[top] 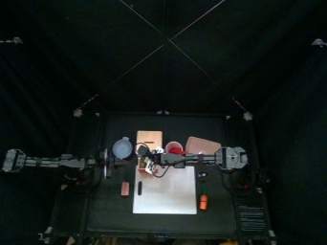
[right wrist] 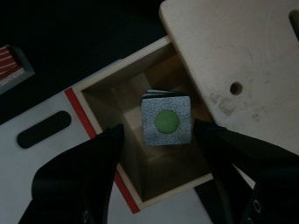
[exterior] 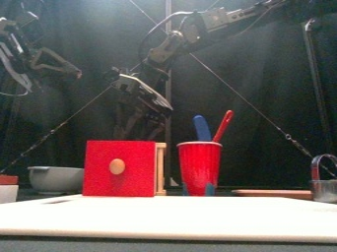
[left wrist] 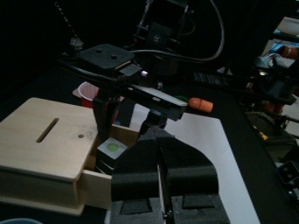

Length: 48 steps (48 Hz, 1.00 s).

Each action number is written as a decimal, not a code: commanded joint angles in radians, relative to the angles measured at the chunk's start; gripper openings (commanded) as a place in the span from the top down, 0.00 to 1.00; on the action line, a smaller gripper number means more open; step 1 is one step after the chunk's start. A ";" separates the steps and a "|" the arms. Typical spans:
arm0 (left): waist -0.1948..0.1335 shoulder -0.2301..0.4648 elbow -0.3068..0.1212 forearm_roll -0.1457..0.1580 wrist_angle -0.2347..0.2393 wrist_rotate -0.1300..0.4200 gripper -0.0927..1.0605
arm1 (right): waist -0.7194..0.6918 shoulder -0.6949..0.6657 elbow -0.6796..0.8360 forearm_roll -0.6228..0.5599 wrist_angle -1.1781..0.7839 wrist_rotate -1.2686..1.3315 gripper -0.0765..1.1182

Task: Place sushi on board then cut the sushi with the knife then place the pieces on the plate
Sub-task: Place the sushi on the board

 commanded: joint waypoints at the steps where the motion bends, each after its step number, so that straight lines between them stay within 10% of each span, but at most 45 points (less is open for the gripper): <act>1: -0.002 0.003 -0.011 0.000 -0.008 -0.002 0.82 | -0.012 -0.015 -0.032 -0.003 -0.003 0.002 0.15; 48: 0.000 0.003 -0.006 0.000 -0.008 -0.002 0.82 | -0.009 -0.025 -0.058 -0.003 0.028 -0.009 0.43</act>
